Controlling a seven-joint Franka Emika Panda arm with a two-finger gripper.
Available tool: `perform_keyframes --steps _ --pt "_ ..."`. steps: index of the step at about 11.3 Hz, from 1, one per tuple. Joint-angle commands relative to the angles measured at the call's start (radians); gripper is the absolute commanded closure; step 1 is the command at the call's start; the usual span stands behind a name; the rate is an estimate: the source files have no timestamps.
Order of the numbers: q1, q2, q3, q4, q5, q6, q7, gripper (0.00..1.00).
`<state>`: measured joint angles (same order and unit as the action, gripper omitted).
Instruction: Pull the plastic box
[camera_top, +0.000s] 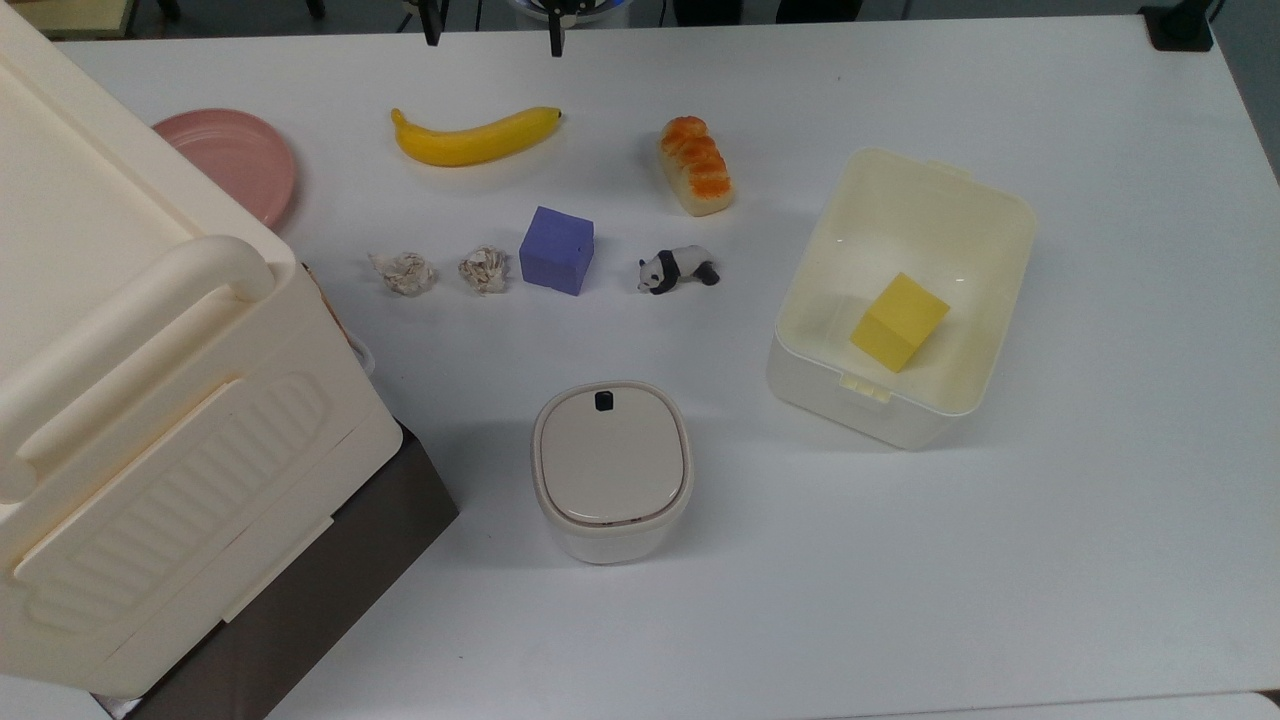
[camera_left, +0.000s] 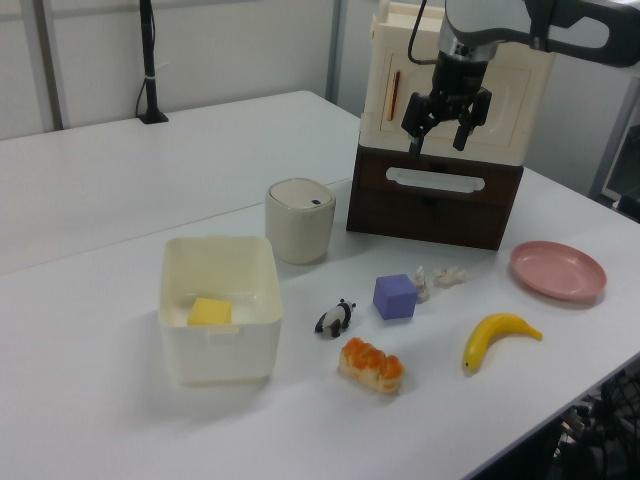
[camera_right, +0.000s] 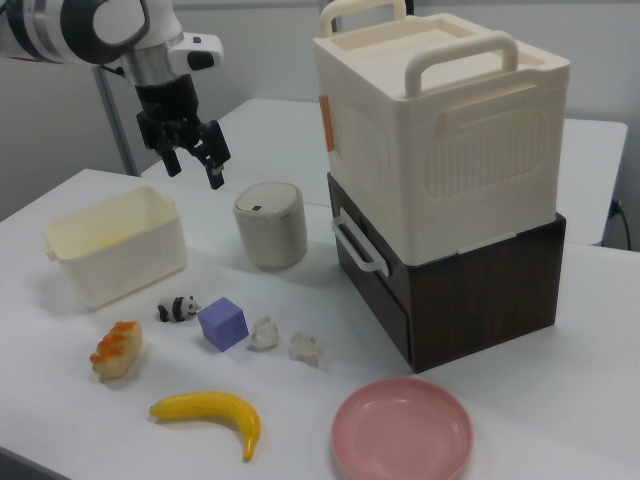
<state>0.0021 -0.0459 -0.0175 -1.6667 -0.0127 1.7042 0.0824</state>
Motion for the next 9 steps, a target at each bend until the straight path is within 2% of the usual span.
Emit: perform_keyframes --steps 1,5,9 --pt "-0.011 -0.025 -0.019 -0.009 0.069 -0.061 -0.024 0.0" --pt "-0.01 -0.023 -0.015 -0.015 0.071 -0.06 -0.029 0.0" --pt "-0.004 -0.023 -0.009 -0.015 0.074 -0.06 -0.098 0.0"
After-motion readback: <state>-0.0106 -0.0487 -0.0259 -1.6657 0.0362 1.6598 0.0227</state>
